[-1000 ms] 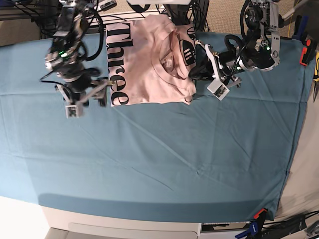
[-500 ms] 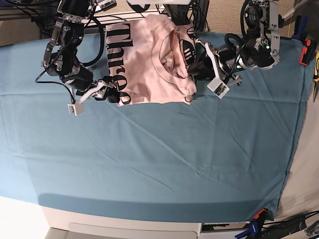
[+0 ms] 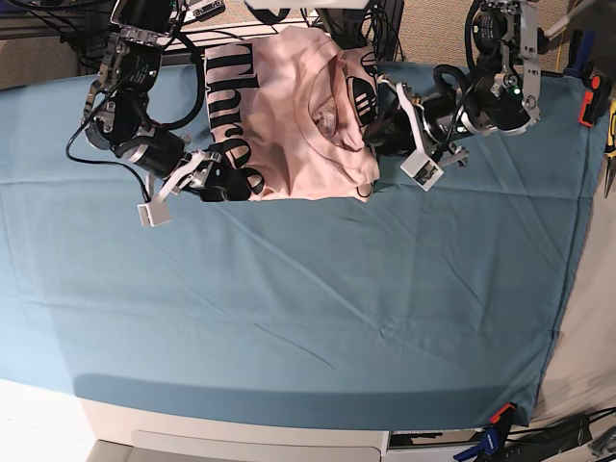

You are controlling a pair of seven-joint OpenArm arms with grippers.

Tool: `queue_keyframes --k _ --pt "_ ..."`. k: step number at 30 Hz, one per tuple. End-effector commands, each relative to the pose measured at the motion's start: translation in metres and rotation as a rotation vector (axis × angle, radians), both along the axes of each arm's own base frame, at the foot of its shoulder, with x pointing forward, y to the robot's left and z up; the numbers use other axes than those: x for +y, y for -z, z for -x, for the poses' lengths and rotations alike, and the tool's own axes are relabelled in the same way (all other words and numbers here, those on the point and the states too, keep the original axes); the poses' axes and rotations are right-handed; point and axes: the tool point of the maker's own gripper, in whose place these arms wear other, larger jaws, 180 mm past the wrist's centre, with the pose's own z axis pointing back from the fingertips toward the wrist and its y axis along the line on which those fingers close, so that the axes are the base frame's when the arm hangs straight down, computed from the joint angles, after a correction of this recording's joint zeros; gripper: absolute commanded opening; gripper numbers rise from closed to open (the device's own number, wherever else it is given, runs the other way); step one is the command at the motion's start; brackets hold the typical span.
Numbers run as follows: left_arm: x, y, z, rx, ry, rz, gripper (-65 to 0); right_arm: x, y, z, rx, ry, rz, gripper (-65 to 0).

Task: Fold the T-shirt properly
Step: 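Grasp the lettered edge of the bundle with the right gripper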

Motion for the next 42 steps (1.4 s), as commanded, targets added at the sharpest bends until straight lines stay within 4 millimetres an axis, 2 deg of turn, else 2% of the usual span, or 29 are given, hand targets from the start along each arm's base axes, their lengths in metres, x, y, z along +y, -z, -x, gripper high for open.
queue_keyframes --k 1,6,13,21,27,32,33,36,38,42 --pt "-0.003 -0.011 -0.005 -0.039 0.001 0.029 -47.7 0.001 -0.017 -0.007 -0.066 -0.006 -0.008 -27.0" --pt "-0.003 -0.011 -0.005 -0.039 0.001 0.029 -47.7 0.001 -0.025 -0.008 -0.100 -0.019 0.017 -27.0" --pt "-0.003 -0.011 -0.005 -0.039 0.001 0.030 -47.7 -0.017 -0.007 -0.012 -0.046 0.051 0.132 -27.0" --pt "-0.003 -0.011 -0.005 -0.040 0.001 0.030 -47.7 -0.031 0.003 -0.016 -0.045 0.095 0.216 -27.0" --pt "-0.003 -0.011 -0.005 -0.040 0.000 0.031 -47.7 -0.029 0.014 -0.015 -0.010 0.105 0.171 -27.0" --pt "-0.003 -0.011 -0.005 -0.040 0.000 0.031 -47.7 -0.022 0.009 -0.016 -0.020 0.101 0.098 -27.6" --pt "-0.003 -0.011 -0.005 -0.040 0.000 0.030 -47.7 -0.021 0.008 -0.015 -0.026 0.095 0.095 -31.3" --pt "0.001 -0.010 -0.008 -0.024 -0.033 0.022 -47.7 -0.020 0.008 -0.015 -0.028 0.091 0.094 -51.9" --pt "0.006 -0.006 -0.011 -0.016 -0.062 -0.006 -46.9 -0.020 0.008 -0.015 -0.029 0.090 0.091 -62.0" --pt "0.025 0.002 -0.014 0.062 -0.187 -0.015 -36.4 -0.020 0.008 -0.015 -0.029 0.090 0.091 -63.6"
